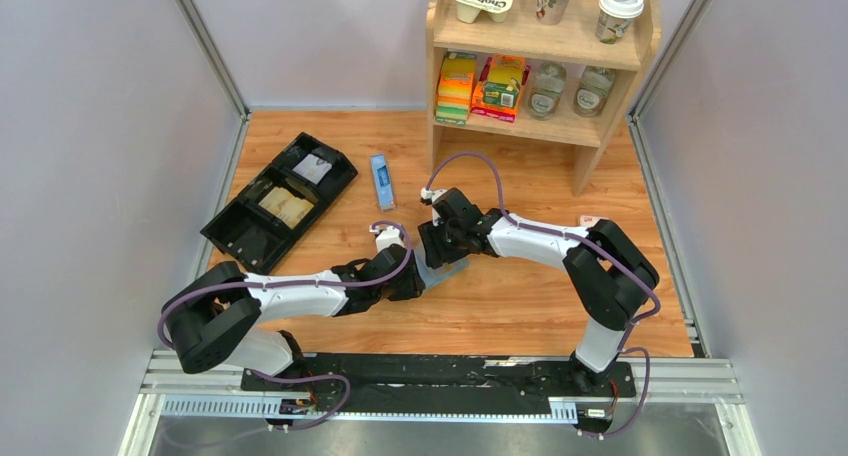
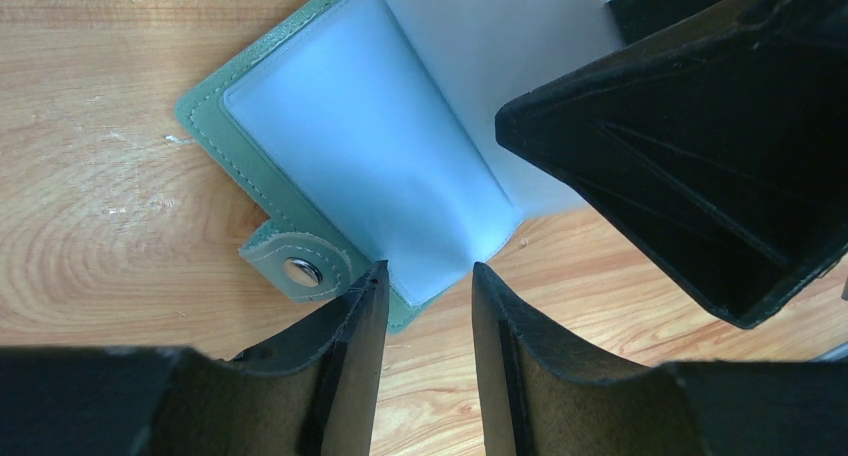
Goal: Take the credit cards out of the card holder
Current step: Remove the credit card from the card holder.
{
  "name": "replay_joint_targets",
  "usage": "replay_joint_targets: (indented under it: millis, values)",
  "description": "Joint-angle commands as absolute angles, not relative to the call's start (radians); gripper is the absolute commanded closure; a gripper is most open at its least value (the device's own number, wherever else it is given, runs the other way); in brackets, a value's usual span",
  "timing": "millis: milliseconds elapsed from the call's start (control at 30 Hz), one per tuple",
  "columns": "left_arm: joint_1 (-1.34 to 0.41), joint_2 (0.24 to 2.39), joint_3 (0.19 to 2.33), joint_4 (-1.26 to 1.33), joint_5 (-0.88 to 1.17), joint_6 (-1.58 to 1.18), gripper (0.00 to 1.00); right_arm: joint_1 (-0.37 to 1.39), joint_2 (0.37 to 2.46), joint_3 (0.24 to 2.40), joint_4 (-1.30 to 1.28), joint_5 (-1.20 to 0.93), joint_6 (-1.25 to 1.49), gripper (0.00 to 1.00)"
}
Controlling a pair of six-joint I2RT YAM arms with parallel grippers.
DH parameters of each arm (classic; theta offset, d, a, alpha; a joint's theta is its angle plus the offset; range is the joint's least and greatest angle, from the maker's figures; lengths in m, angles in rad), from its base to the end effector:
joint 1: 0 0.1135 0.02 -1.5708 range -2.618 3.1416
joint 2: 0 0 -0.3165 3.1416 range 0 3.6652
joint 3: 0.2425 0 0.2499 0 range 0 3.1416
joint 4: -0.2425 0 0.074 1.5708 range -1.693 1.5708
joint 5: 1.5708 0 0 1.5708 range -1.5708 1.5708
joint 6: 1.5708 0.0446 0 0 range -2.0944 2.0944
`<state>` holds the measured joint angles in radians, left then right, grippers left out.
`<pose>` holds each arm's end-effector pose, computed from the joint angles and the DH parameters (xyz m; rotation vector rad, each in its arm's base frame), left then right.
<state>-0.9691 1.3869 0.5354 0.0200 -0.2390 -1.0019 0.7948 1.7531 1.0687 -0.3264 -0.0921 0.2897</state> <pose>0.1480 -0.1969 0.1950 -0.1553 2.4666 -0.6336 0.2536 0.2642 0.2176 -0.6999 2.5708 0.5005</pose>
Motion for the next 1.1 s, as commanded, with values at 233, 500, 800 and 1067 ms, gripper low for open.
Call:
replay_joint_targets:
  millis: [233,500,800,1067]
  values:
    - [-0.979,1.41,0.52,-0.055,-0.222,-1.003,0.55,0.796,1.721,1.065,-0.264,-0.251,0.313,0.46]
    - [-0.98,1.368,0.503,-0.048,-0.236,-1.008,0.55,0.795,1.707,1.055,-0.23,-0.371,0.35,0.44]
    - [-0.979,1.16,0.388,-0.029,-0.293,-1.071,0.55,0.795,1.776,1.032,-0.173,-0.456,0.413,0.44]
    - [-0.979,1.037,0.308,-0.04,-0.319,-1.123,0.54,0.798,1.783,1.025,-0.132,-0.531,0.459,0.44]
